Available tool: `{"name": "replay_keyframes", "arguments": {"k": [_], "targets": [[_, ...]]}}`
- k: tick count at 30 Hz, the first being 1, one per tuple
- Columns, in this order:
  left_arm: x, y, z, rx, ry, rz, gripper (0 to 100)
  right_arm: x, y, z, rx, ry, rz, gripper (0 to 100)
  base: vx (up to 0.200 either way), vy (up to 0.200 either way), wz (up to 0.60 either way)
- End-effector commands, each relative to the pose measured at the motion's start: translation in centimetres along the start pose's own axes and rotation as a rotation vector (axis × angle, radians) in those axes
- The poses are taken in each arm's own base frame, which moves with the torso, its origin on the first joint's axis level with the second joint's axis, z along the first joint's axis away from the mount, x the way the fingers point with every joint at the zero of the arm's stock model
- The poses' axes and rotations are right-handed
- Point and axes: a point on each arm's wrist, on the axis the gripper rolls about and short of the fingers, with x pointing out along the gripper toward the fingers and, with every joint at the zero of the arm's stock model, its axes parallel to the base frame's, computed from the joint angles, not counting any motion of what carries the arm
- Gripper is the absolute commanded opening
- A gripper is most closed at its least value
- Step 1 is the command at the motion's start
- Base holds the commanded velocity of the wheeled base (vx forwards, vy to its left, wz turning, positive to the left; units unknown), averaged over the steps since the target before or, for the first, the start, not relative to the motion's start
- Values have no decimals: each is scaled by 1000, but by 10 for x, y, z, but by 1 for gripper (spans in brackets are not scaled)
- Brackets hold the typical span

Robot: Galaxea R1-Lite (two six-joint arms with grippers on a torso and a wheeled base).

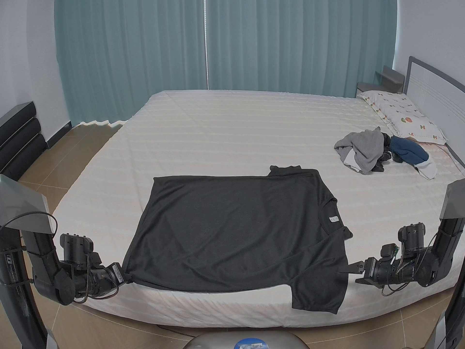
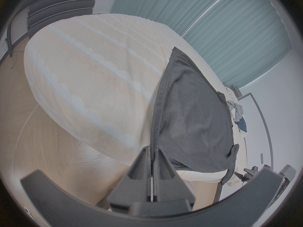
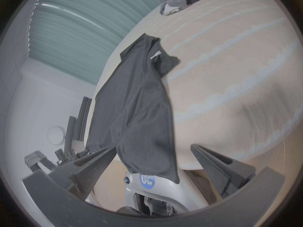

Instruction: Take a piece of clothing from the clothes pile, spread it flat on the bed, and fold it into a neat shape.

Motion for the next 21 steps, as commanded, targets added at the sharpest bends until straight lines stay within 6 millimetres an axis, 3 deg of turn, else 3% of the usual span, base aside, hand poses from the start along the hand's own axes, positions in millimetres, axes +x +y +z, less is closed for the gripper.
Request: {"name": "replay_keyframes", "arguments": {"k": [1,13,21], "targets": [[0,0,0,0,1,1,0,10,-2,-12,-13,30,7,100,0,0,0],[0,0,0,0,1,3,0,24,-9,-20,-51,-15,20,100,0,0,0],[0,0,0,0,1,1,0,27,-4,-14,-10,-50,47,100,0,0,0]]}}
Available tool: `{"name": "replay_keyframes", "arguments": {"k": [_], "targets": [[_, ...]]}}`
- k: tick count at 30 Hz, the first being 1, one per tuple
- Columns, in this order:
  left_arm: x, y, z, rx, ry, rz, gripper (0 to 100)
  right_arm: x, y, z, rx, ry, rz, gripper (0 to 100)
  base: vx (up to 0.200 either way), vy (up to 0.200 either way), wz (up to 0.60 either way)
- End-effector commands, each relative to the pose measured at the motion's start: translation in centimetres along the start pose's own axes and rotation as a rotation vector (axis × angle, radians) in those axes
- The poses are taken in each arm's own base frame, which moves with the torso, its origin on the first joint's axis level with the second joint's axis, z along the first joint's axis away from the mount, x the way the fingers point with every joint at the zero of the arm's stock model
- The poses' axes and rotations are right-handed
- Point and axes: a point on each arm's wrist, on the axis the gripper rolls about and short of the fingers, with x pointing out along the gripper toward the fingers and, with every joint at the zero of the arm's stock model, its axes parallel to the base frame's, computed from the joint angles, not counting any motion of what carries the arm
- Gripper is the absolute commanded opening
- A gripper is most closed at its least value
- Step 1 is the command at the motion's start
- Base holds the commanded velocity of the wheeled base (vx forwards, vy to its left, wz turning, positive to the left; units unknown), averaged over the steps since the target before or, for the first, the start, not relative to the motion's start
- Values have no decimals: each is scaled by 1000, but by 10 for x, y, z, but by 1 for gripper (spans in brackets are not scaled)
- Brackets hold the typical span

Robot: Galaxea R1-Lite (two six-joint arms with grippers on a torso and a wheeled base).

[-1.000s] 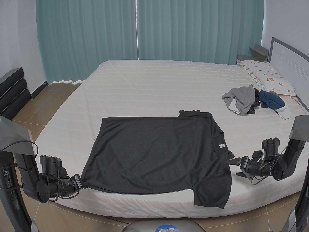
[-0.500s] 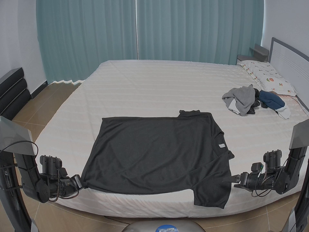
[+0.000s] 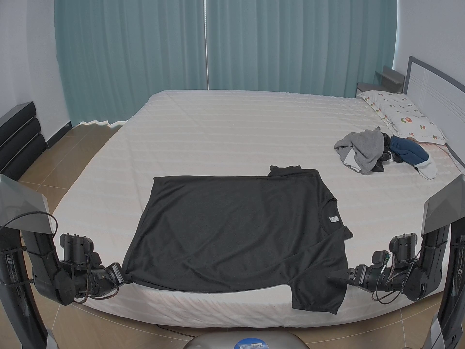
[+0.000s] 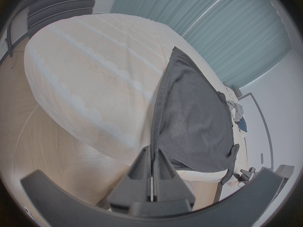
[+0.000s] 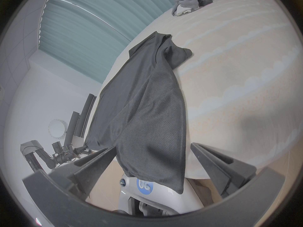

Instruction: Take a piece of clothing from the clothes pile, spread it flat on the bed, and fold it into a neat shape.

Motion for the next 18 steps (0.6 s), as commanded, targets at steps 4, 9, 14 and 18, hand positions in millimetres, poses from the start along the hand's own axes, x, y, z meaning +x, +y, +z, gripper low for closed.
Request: {"name": "replay_keyframes", "arguments": {"k": [4,9,14,18], "targets": [[0,0,0,-1,1,0,0,3,0,2,27,-51,-1,0,0,0,0],[0,0,0,-1,-1,0,0,1,-1,-3,27,-63,-47,0,0,0,0],[0,0,0,-1,-4,0,0,-8,-1,-4,32,-85,-86,0,0,0,0],[0,1,1,1,-10,0,0,-21,2,-5,37,-101,-95,0,0,0,0]]}}
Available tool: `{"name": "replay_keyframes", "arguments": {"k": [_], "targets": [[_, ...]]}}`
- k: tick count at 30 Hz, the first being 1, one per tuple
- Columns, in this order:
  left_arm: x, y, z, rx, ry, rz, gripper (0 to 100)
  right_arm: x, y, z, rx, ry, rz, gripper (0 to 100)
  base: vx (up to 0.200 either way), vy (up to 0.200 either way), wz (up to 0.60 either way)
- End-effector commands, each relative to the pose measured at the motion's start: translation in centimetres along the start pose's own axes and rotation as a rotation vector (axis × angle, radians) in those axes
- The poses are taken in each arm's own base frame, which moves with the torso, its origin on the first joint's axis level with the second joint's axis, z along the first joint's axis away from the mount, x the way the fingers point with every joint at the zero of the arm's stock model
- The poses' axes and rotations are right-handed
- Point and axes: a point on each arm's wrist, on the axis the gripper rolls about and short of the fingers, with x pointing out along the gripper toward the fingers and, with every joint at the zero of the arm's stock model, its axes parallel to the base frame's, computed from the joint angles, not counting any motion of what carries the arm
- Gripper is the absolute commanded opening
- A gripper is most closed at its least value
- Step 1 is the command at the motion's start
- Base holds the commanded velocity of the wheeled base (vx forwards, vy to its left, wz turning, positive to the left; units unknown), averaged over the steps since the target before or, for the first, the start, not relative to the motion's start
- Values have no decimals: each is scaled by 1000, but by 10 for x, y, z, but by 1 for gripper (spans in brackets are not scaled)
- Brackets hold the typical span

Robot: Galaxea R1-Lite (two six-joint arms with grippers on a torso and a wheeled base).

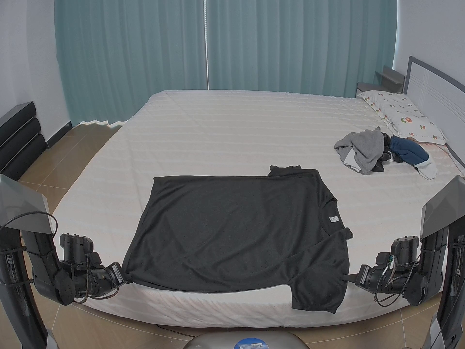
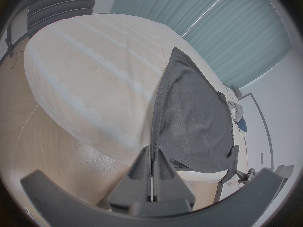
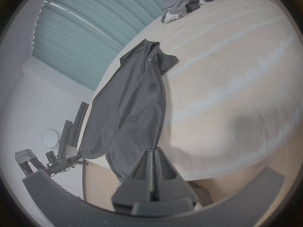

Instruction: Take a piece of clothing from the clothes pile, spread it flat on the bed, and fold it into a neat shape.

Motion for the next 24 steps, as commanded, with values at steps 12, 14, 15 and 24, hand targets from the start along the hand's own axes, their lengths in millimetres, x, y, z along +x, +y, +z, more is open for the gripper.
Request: {"name": "replay_keyframes", "arguments": {"k": [12,14,15,24], "targets": [[-8,0,-3,22,-6,12,0,-43,0,-3,14,-28,-43,0,0,0,0],[-11,-1,-4,30,-10,11,0,-46,-1,-2,18,-31,-50,0,0,0,0],[-11,-1,-4,30,-10,11,0,-46,-1,-2,18,-31,-50,0,0,0,0],[-21,2,-13,115,12,41,0,-61,0,-15,-42,105,-119,0,0,0,0]]}}
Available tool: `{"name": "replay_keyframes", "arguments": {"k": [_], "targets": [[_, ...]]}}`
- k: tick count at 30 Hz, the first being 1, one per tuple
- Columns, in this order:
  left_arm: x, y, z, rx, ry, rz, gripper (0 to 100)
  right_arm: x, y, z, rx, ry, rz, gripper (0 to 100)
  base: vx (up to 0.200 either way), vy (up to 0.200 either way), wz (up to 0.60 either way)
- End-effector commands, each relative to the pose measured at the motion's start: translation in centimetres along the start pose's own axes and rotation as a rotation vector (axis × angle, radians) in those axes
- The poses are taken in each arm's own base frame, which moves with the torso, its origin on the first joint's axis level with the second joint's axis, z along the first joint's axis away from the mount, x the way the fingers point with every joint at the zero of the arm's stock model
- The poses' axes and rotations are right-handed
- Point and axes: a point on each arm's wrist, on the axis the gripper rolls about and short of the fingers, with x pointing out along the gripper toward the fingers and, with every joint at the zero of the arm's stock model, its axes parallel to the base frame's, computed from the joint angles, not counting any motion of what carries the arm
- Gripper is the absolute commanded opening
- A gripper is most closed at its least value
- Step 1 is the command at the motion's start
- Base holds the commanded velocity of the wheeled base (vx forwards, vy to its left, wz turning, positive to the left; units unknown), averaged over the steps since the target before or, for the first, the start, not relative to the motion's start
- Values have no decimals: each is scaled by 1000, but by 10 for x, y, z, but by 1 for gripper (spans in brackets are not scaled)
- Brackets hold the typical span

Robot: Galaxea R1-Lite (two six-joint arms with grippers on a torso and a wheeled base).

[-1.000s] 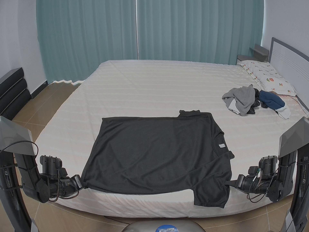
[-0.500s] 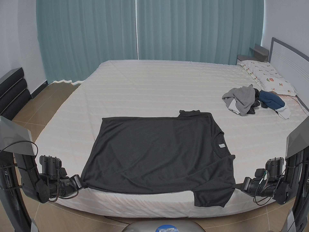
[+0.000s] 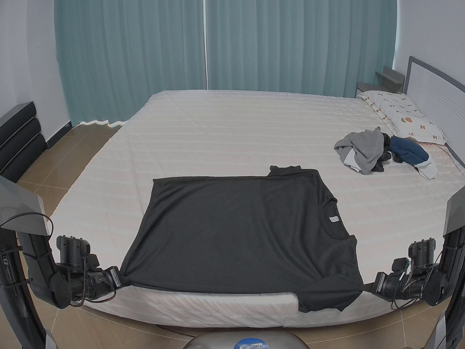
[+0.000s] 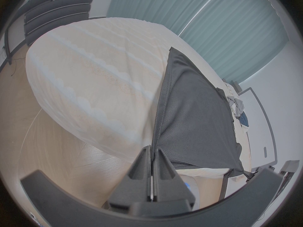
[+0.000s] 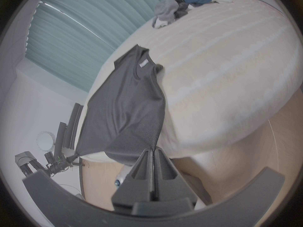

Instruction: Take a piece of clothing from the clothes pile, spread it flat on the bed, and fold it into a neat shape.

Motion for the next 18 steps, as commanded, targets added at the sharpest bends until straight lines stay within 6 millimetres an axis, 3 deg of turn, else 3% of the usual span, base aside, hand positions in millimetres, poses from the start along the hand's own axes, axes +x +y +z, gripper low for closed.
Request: {"name": "replay_keyframes", "arguments": {"k": [1,18], "targets": [[-7,1,-6,35,12,17,0,-12,3,-4,-52,11,-12,0,0,0,0],[-26,1,-36,225,97,107,0,-34,7,-16,-97,83,-82,0,0,0,0]]}}
